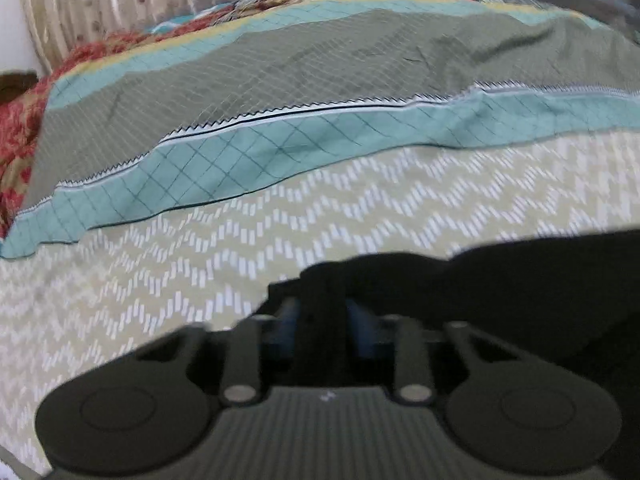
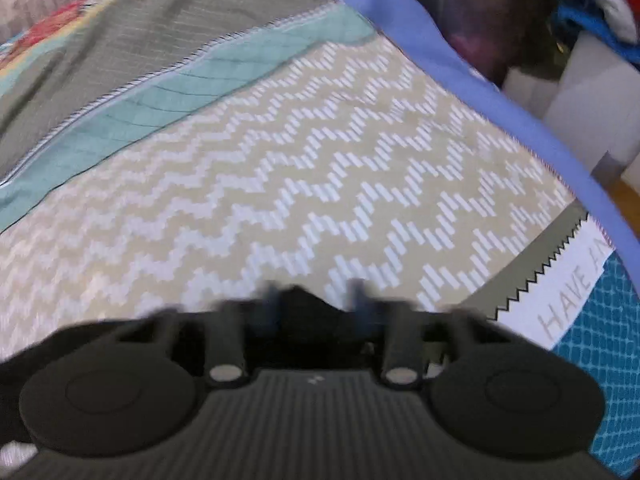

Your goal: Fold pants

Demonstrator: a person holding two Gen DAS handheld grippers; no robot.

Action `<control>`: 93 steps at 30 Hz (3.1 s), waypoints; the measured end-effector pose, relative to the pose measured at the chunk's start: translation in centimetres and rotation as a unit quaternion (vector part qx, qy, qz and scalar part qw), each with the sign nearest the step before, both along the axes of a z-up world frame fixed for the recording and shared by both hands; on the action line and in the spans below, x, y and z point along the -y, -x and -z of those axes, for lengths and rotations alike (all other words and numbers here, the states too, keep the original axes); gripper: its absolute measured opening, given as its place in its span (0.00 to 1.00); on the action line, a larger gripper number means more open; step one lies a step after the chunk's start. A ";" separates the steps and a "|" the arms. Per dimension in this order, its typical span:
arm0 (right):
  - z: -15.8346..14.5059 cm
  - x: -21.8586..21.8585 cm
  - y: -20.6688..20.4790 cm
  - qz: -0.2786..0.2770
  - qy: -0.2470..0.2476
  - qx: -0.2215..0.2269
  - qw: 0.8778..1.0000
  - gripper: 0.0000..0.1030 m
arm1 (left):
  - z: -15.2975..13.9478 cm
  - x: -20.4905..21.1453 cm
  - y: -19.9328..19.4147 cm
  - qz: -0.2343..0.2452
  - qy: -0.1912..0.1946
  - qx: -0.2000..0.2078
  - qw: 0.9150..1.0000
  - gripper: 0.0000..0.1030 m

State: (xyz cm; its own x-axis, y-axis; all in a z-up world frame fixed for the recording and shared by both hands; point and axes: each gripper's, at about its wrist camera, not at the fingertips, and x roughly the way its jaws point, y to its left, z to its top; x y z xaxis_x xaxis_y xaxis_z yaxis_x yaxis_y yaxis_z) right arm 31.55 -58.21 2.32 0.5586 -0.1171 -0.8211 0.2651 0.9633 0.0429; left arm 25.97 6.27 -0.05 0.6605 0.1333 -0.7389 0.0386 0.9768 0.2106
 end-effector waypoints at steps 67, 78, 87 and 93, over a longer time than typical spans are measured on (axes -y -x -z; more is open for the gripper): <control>-0.7 13.5 26.1 0.250 -0.185 0.127 0.942 0.02 | -6.9 -0.2 31.7 -0.084 0.152 0.056 0.983 0.07; -5.3 6.5 23.2 0.112 -0.169 0.181 0.962 0.09 | -9.3 -8.1 35.5 -0.167 0.258 0.105 0.946 0.60; -4.1 -17.4 19.5 -0.280 -0.199 0.048 0.938 0.28 | -4.5 -13.5 26.8 -0.223 0.396 0.035 0.890 0.77; -4.1 -34.7 23.9 -0.543 -0.158 0.008 0.825 0.54 | -2.7 -12.3 24.5 -0.217 0.403 -0.002 0.889 0.19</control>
